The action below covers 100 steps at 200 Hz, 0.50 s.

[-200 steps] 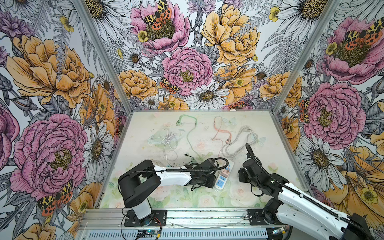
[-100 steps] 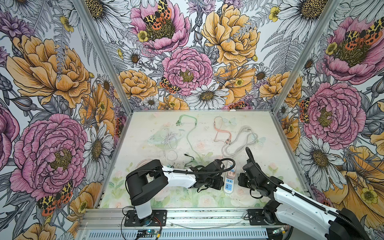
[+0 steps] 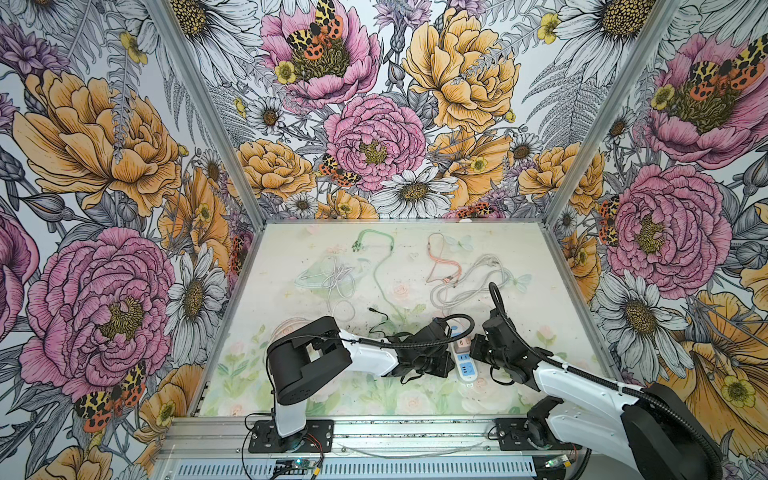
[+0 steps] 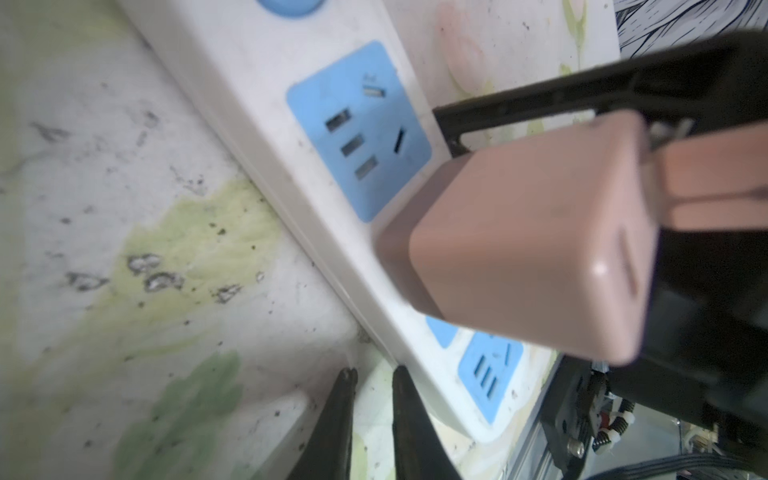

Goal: Insert the plug

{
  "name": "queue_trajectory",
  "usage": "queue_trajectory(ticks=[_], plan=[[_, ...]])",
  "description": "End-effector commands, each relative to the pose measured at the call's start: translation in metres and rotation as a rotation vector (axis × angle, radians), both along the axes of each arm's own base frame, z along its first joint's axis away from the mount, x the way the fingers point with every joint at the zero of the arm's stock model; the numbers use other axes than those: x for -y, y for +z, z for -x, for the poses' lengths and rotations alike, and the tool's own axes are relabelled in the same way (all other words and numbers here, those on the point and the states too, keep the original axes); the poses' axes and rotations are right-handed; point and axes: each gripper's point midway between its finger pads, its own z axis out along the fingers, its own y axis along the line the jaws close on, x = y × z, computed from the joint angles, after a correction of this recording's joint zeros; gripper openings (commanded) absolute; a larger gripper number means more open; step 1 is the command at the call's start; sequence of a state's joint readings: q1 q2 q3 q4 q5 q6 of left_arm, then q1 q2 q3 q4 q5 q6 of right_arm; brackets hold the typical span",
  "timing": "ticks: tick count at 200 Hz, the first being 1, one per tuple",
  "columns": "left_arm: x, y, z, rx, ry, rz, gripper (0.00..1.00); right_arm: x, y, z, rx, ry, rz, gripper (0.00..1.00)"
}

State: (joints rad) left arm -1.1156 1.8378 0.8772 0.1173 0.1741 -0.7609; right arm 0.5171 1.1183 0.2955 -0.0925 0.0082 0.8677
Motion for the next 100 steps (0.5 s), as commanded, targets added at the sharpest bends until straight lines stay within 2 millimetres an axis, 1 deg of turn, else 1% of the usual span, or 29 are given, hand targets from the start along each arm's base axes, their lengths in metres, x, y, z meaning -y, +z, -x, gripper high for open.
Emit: queue_trajectory(ticks=[1,23,47,69,71,75,82,91,100], plan=[[0.001,0.004,-0.022,0.02,0.055,0.043,0.21,-0.013,-0.002,-0.002,-0.021,0.03,-0.059,0.17],[-0.009,0.007,-0.043,0.032,0.094,0.042,0.21,-0.013,0.0,-0.008,-0.016,0.021,-0.068,0.16],[-0.027,0.008,-0.068,0.058,0.135,-0.017,0.21,-0.01,0.003,-0.011,-0.013,0.009,-0.073,0.16],[-0.036,0.01,-0.081,0.081,0.136,-0.066,0.21,-0.003,0.007,-0.013,-0.008,-0.006,-0.054,0.16],[-0.035,0.022,-0.082,0.097,0.135,-0.046,0.21,-0.002,0.007,-0.013,-0.007,-0.007,-0.049,0.16],[-0.036,0.029,-0.083,0.109,0.131,-0.046,0.21,0.0,0.009,-0.014,0.0,-0.009,-0.039,0.17],[-0.038,0.034,-0.083,0.121,0.119,-0.06,0.22,0.005,0.012,-0.015,0.01,-0.011,-0.016,0.19],[-0.042,0.039,-0.081,0.133,0.095,-0.102,0.24,0.013,0.016,-0.017,0.027,-0.022,0.024,0.26],[-0.051,0.042,-0.079,0.149,0.08,-0.173,0.26,0.021,0.021,-0.02,0.05,-0.033,0.054,0.32]])
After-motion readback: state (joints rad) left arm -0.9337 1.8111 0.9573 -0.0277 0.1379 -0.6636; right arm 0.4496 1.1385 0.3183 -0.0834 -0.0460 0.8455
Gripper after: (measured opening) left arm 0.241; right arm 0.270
